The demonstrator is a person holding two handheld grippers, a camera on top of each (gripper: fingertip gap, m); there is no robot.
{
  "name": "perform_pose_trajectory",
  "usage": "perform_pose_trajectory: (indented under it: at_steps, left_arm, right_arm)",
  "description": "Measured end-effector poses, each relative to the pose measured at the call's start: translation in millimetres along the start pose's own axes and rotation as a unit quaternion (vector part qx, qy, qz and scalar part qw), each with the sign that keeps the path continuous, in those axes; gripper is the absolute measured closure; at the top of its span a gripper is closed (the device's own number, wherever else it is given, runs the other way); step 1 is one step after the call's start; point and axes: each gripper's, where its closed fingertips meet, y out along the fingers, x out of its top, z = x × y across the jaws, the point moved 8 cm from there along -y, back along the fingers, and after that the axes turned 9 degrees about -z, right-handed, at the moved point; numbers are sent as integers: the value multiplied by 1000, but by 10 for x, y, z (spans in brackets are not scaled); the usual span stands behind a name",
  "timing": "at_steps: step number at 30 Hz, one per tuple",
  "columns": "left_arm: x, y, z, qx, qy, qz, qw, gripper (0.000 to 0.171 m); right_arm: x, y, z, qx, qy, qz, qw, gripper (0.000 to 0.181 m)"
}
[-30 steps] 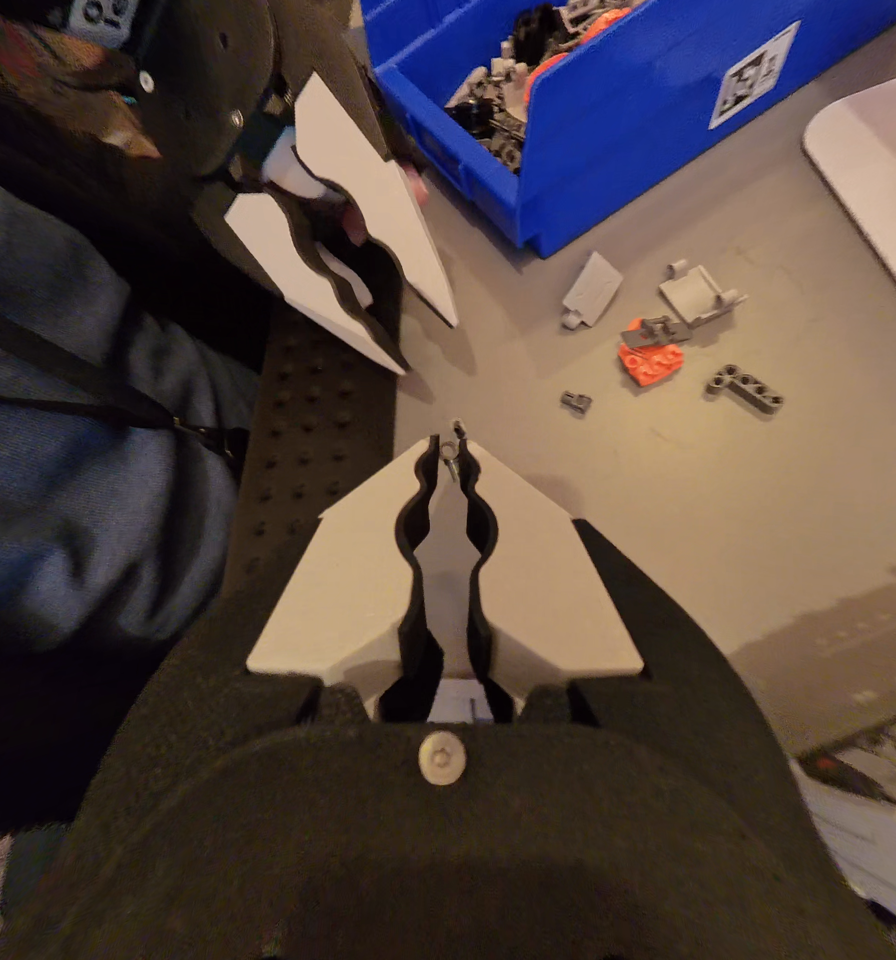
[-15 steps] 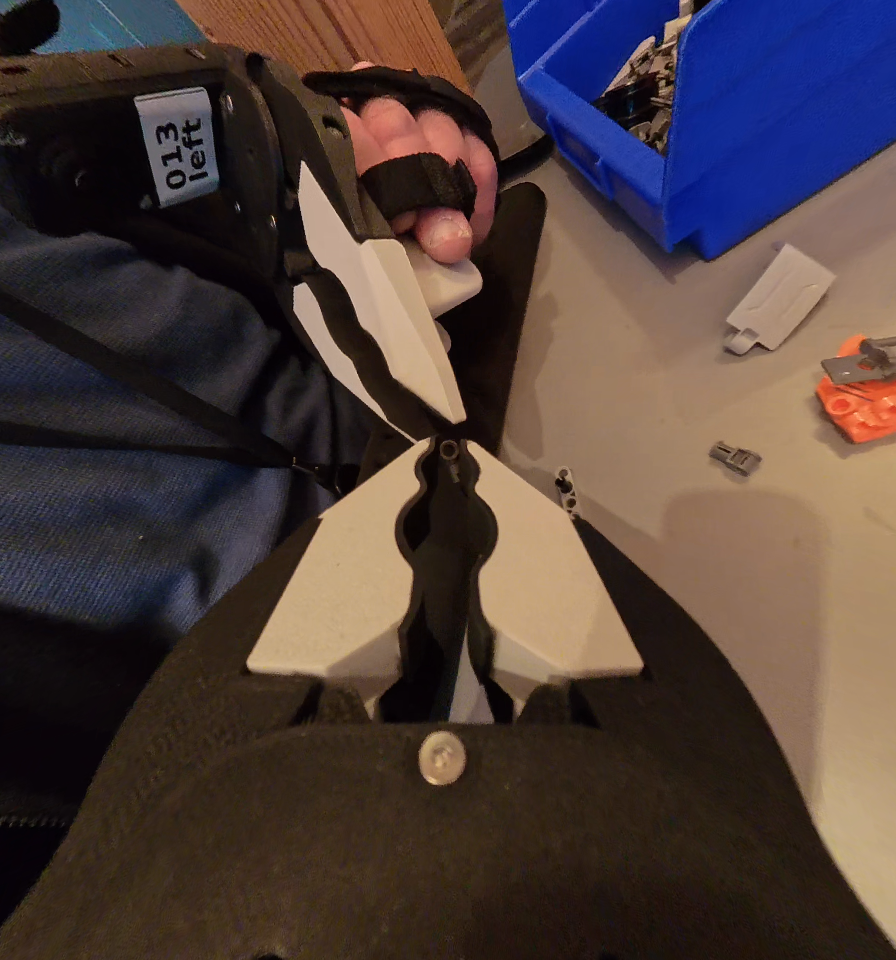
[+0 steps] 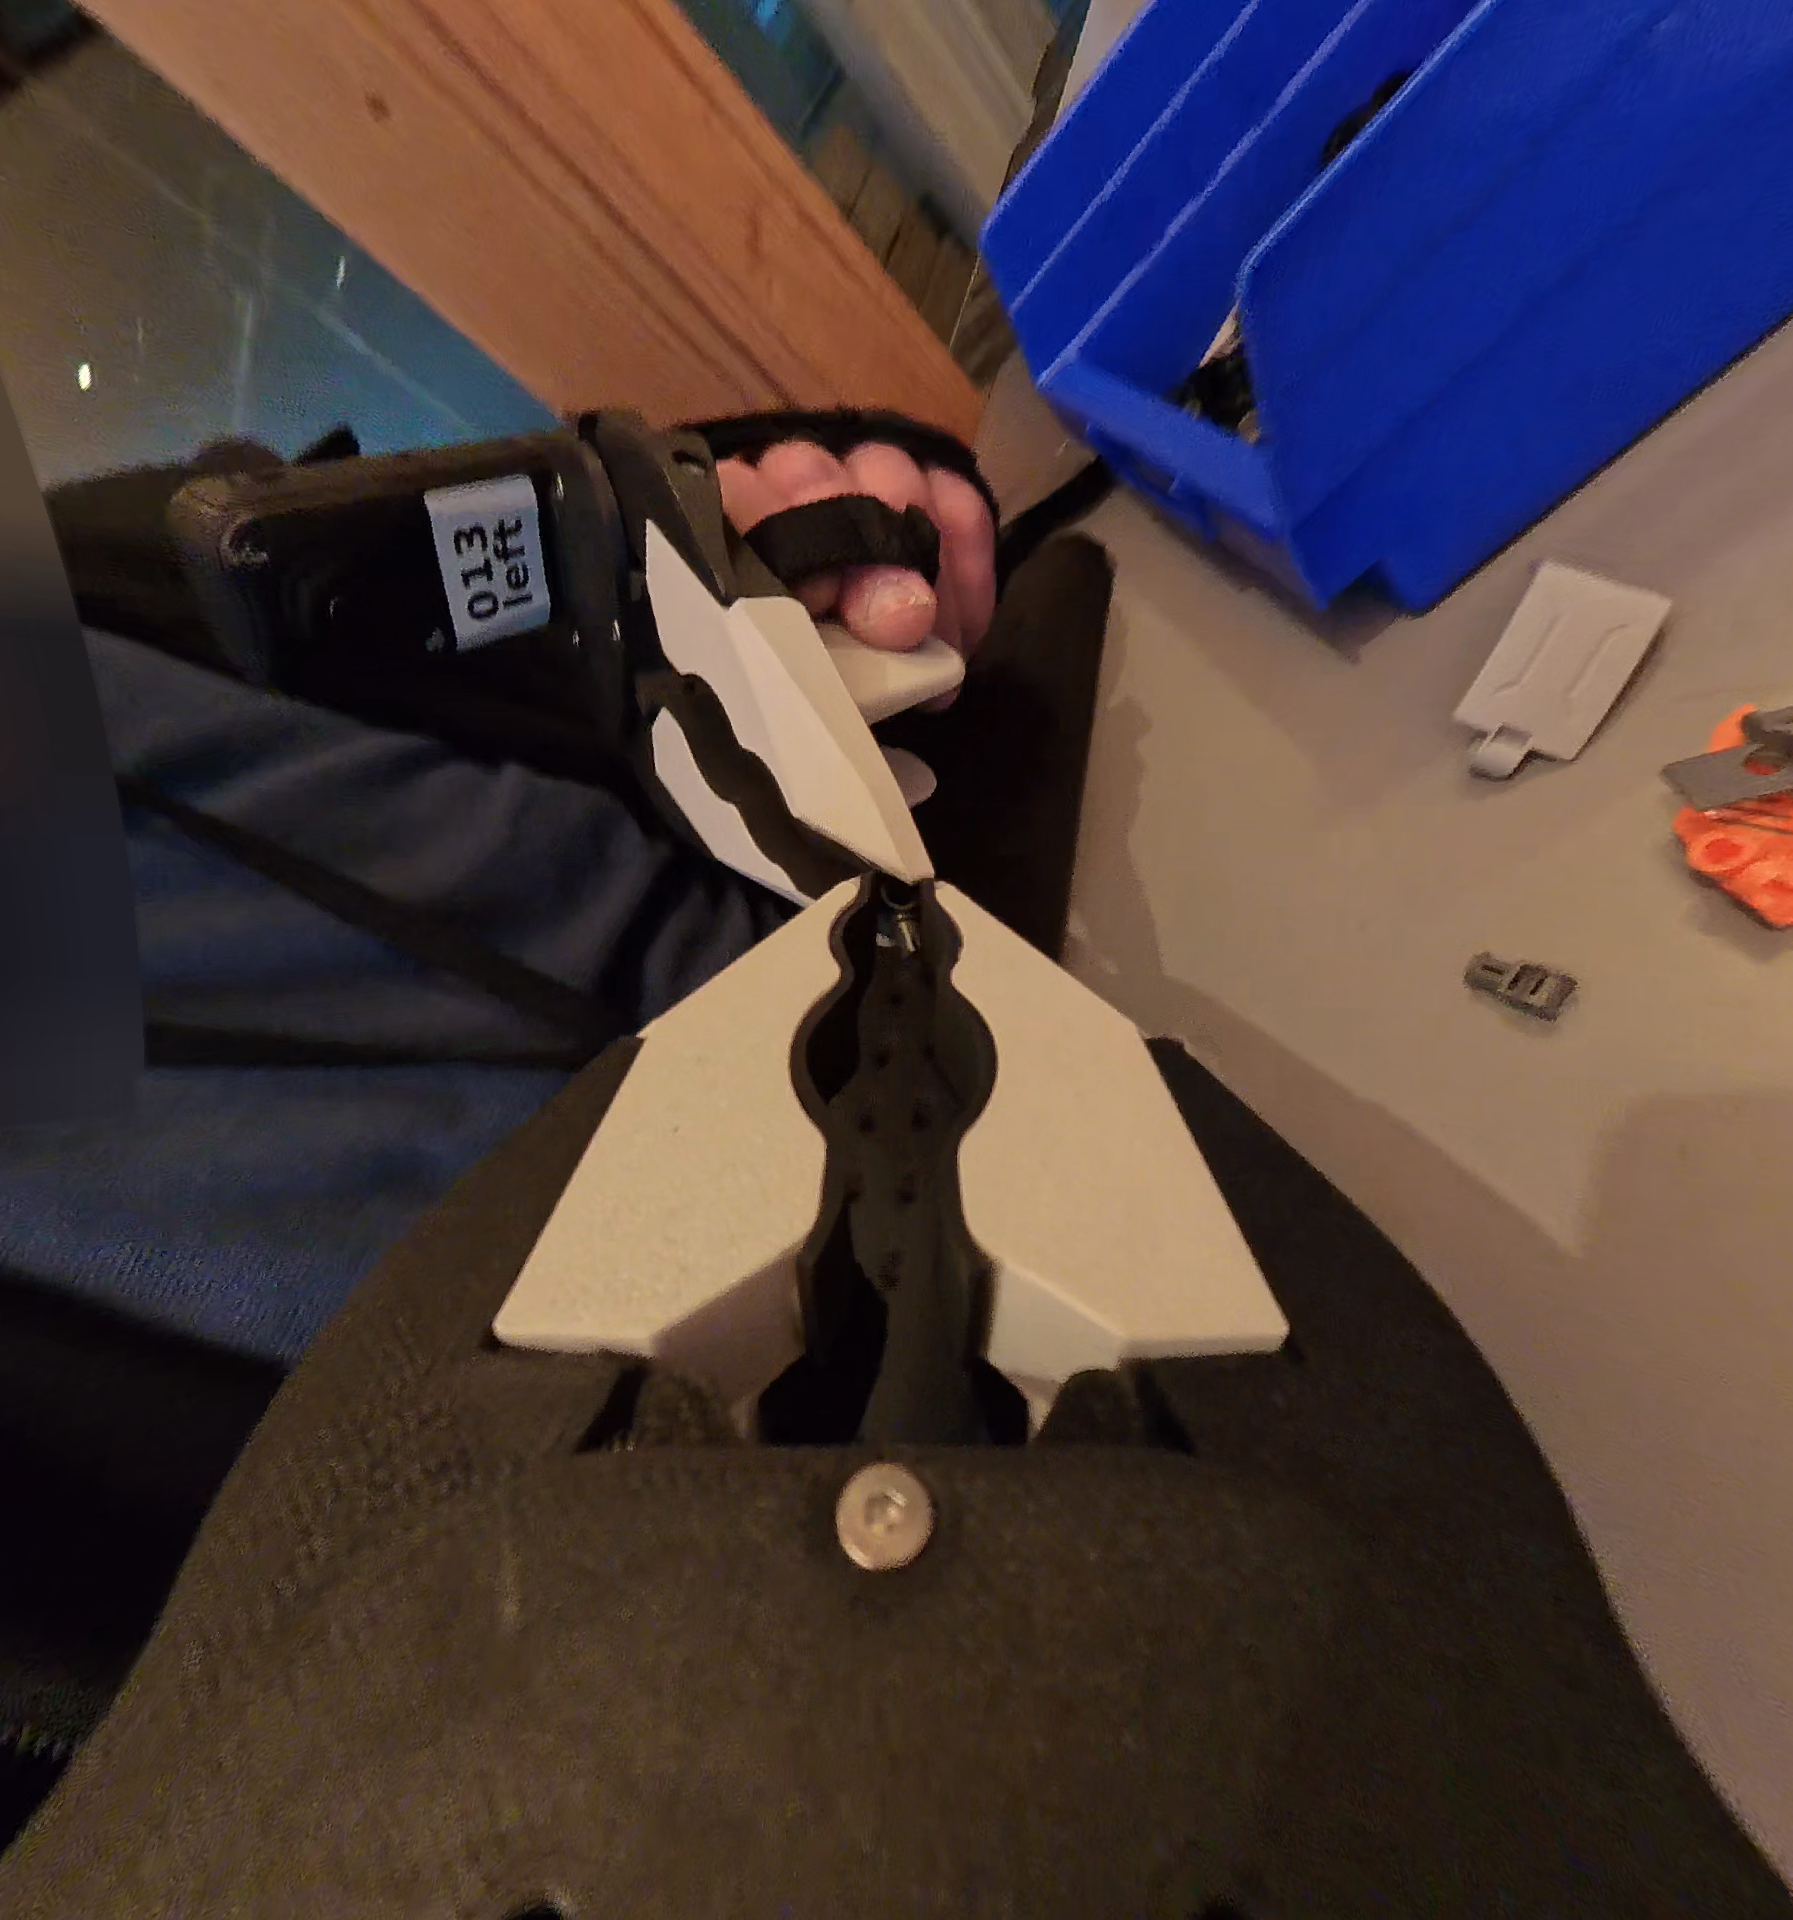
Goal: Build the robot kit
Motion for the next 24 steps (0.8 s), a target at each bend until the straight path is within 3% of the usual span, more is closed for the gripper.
perform_pose_trajectory:
  at_steps: [10,24]
  left_arm:
    - [-44,-56,210,64,-50,-2,997,165]
    - [-77,-55,236,65,-68,-3,996,166]
  right_arm:
    - [138,44,-36,-37,11,-110,993,174]
    - [142,50,-60,-67,-19,-115,991,165]
